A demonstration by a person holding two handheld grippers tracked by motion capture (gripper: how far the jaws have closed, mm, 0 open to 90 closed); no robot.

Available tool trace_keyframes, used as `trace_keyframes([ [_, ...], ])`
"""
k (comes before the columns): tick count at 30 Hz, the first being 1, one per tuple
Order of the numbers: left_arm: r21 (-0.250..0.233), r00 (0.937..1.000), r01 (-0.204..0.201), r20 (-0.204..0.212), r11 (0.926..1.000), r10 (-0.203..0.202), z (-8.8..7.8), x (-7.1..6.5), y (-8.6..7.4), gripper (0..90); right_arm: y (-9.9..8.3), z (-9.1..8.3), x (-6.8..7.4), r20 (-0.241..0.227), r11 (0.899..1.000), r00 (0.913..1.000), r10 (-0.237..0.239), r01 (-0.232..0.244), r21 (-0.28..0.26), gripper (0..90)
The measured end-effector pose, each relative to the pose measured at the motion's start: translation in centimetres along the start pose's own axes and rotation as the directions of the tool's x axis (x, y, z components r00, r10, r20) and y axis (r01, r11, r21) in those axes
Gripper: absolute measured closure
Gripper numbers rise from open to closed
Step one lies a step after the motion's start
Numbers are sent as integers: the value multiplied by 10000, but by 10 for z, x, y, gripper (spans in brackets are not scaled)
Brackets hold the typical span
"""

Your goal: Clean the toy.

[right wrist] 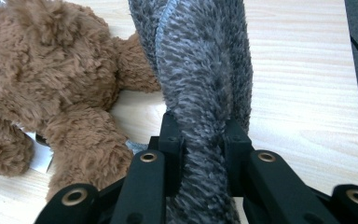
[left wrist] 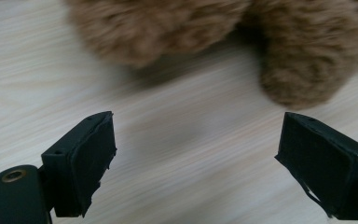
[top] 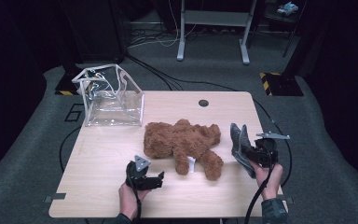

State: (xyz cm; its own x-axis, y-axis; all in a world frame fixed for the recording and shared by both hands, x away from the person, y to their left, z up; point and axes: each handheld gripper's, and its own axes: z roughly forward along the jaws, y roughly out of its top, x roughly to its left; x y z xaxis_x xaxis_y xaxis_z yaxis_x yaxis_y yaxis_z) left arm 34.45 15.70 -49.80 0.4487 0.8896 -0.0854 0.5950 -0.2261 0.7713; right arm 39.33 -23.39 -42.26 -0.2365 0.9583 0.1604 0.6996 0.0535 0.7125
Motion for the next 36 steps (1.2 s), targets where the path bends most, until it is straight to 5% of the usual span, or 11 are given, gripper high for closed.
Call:
trace_keyframes([
  [5,-55,9992,48,401,10000,-45,12,-31,11,97,-2,2,-3,34,10000,10000,73,-73,40,750],
  [11,168,9993,188,335,9997,-193,31,-57,21,99,-3,4,-6,12,9998,9999,158,-158,95,750],
  [25,332,9980,598,-228,9977,-591,71,-70,29,227,-6,6,-10,-4,9993,9998,219,-219,316,750],
  [27,424,9967,640,-524,9970,-618,74,-71,28,393,-8,7,-11,4,9991,9998,209,-209,379,750],
  [30,376,9940,759,-823,9964,-726,77,-69,25,493,-9,9,-11,-16,9990,9999,167,-166,418,750],
  [36,-3,9981,317,-523,9995,-317,74,-67,25,651,-10,9,-11,-49,9986,9999,153,-151,498,750],
])
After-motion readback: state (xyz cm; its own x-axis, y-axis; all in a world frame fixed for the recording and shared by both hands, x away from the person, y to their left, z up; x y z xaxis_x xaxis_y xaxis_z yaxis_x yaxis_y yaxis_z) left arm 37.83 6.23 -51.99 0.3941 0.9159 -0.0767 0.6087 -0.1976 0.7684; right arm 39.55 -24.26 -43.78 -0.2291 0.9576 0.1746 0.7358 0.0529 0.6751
